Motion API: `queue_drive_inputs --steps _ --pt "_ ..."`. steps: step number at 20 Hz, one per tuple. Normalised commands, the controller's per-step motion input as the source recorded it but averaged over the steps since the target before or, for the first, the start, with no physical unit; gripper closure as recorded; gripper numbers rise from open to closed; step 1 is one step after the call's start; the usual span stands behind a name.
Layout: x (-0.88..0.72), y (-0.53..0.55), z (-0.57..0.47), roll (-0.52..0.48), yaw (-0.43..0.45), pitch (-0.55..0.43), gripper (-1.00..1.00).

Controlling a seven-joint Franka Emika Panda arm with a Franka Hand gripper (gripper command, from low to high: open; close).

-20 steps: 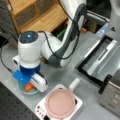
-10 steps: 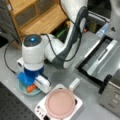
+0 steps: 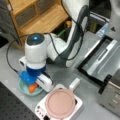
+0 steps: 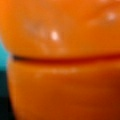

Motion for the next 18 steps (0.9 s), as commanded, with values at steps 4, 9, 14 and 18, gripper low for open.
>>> queue_drive_inputs --steps 4,9,14,18 --pt "0.34 -0.07 -0.10 -0.073 0.080 0.155 1.00" --pt "0.32 -0.07 0.32 -0.070 0.085 0.232 1.00" --pt "0.26 0.00 0.59 -0.067 0.074 0.302 1.00" --pt "0.24 0.04 0.53 -0.080 0.061 0.336 1.00"
